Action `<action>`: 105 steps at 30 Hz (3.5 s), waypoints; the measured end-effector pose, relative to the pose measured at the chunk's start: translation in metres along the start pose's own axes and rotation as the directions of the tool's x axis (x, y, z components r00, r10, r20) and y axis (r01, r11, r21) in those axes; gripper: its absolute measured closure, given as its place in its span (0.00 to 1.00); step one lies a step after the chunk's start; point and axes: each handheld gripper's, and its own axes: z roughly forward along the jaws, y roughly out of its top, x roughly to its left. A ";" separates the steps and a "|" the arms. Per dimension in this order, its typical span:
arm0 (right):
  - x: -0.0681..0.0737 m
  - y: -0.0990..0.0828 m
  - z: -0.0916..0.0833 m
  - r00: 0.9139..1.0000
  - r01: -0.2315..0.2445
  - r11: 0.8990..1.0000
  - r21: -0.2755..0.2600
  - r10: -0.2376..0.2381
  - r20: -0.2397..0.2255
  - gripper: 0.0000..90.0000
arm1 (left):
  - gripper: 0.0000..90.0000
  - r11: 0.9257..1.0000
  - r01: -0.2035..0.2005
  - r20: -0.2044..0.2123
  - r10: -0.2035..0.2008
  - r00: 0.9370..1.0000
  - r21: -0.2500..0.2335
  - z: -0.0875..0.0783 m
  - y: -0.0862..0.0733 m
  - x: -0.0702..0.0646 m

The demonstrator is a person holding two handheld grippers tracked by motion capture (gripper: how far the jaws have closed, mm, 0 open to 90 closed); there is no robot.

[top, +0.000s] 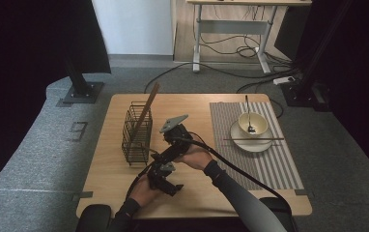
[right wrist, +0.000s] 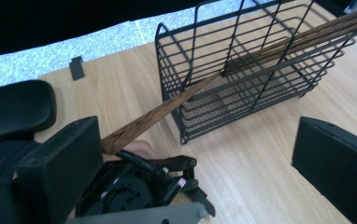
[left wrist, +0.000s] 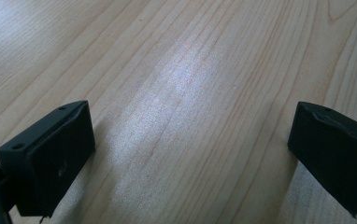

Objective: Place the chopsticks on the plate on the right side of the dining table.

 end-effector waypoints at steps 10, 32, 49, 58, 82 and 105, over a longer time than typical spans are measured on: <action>-0.015 0.001 -0.002 0.997 -0.024 1.000 -0.015 0.025 0.079 0.15 | 0.00 1.000 -0.007 0.001 0.007 1.000 0.003 0.000 0.000 0.000; -0.016 0.003 0.021 0.995 0.076 0.995 -0.064 -0.072 0.065 0.82 | 0.00 1.000 -0.021 0.004 0.021 1.000 0.012 0.000 0.000 0.001; -0.020 0.006 0.006 1.000 0.029 0.995 -0.100 -0.029 -0.007 0.92 | 0.00 1.000 -0.018 0.002 0.018 1.000 0.010 0.000 0.000 0.001; -0.025 0.005 -0.008 0.999 -0.009 0.995 -0.100 0.004 -0.051 0.92 | 0.00 1.000 -0.017 0.002 0.017 1.000 0.010 0.000 0.000 0.001; -0.029 0.003 -0.061 0.998 -0.024 0.989 -0.144 0.016 -0.056 0.92 | 0.00 1.000 -0.018 0.002 0.018 1.000 0.011 0.000 0.000 0.001; -0.039 -0.011 -0.122 0.999 -0.051 0.978 -0.200 0.051 -0.003 0.93 | 0.00 1.000 -0.015 0.003 0.015 1.000 0.005 0.000 0.000 0.001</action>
